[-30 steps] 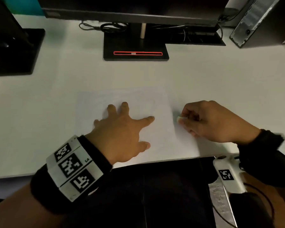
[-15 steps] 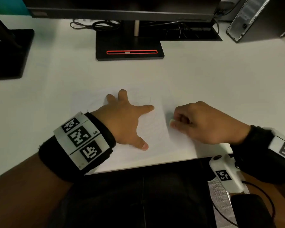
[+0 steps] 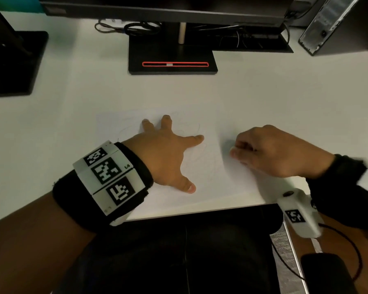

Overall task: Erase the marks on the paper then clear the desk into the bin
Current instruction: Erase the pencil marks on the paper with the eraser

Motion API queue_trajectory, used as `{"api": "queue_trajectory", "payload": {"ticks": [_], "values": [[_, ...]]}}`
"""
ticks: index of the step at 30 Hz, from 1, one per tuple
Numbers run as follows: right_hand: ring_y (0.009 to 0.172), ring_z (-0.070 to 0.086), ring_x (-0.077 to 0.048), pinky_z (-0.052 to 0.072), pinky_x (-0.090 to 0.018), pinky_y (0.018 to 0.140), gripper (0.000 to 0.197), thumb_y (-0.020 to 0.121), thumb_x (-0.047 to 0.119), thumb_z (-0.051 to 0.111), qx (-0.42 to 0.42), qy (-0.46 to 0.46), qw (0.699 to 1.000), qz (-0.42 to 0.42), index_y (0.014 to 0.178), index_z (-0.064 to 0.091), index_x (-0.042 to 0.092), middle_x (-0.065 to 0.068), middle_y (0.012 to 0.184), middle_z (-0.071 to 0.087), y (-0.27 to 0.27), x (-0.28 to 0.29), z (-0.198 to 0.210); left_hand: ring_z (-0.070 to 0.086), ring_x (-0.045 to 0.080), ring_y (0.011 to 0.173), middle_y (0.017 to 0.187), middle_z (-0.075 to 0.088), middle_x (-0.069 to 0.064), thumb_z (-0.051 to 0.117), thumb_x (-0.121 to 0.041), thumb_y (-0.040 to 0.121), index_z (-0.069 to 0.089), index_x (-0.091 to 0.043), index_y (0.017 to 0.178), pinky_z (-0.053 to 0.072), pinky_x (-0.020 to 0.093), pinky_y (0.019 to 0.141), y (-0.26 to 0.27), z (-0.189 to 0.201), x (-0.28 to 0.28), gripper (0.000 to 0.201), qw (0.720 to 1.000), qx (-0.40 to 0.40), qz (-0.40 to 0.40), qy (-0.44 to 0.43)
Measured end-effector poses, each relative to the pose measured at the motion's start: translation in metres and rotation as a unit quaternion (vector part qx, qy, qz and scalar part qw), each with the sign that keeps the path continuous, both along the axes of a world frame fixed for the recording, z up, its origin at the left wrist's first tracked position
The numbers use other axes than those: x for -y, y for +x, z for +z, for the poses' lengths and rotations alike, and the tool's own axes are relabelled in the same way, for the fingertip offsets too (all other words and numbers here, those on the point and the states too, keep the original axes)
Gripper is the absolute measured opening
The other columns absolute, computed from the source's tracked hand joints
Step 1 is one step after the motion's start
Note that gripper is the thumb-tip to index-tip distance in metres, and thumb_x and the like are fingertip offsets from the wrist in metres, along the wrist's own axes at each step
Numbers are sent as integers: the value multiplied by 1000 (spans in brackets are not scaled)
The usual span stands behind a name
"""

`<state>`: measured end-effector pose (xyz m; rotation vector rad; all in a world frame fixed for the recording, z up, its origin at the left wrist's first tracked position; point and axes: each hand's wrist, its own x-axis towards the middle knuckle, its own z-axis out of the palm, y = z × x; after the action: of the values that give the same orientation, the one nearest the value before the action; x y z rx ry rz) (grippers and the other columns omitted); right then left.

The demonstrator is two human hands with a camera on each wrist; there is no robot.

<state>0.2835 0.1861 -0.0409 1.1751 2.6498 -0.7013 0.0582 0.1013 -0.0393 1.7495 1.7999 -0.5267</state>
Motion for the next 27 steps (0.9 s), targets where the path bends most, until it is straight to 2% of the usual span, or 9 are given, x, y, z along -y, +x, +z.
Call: {"api": "queue_trajectory", "payload": {"ticks": [4,8,12,17,19,21,25,27], "values": [[55,52,-9,43,-28,57,39,101,41,54,18,-44,997,57,71,55,16,2,61,59,-5,22,-4,-13,51,148,163,-20,8,69,-78,69,-10,-63,149,32,65,112,1,1,0,113,1000,-1,0,1],[55,49,-14,38,-28,55,42,102,39,53,19,-26,999,-1,67,50,16,3,59,55,-2,9,-1,-13,52,148,163,-19,8,69,-78,70,-10,-62,149,32,64,113,1,1,-1,113,1000,-4,-4,-1],[52,43,-10,34,-24,54,43,102,39,52,32,-40,998,33,66,47,15,4,57,50,-9,19,-3,-12,51,148,163,-19,8,68,-78,70,-10,-62,150,33,64,112,1,1,0,113,1000,-4,-4,1],[54,46,-11,34,-24,53,44,103,38,51,35,-26,999,-12,66,48,15,4,58,52,-8,9,3,-15,52,148,163,-19,8,67,-79,70,-11,-62,149,33,63,113,1,-1,0,113,1000,-5,-4,4],[53,46,-9,34,-22,53,43,103,39,51,39,-36,998,22,67,49,15,4,58,53,-12,19,1,-14,52,148,163,-19,8,68,-78,70,-11,-62,149,33,63,112,1,0,0,113,1000,-6,-3,5],[54,46,-9,37,-24,54,44,102,41,51,52,-50,997,39,67,50,15,3,59,53,-13,21,0,-13,52,148,163,-18,8,68,-78,70,-10,-62,149,34,63,112,1,-1,1,113,1000,-6,-2,5],[59,50,-16,38,-29,56,43,102,38,52,38,-27,999,-26,69,53,10,0,62,56,-10,6,4,-13,52,148,163,-19,8,68,-79,70,-11,-62,149,35,63,111,1,-1,0,113,1000,-9,-4,4],[57,50,-13,37,-27,55,42,101,39,52,40,-38,998,6,68,52,14,2,60,55,-13,16,1,-13,52,148,163,-20,8,68,-78,70,-11,-62,149,35,63,111,2,0,0,113,1000,-10,-3,4]]}}
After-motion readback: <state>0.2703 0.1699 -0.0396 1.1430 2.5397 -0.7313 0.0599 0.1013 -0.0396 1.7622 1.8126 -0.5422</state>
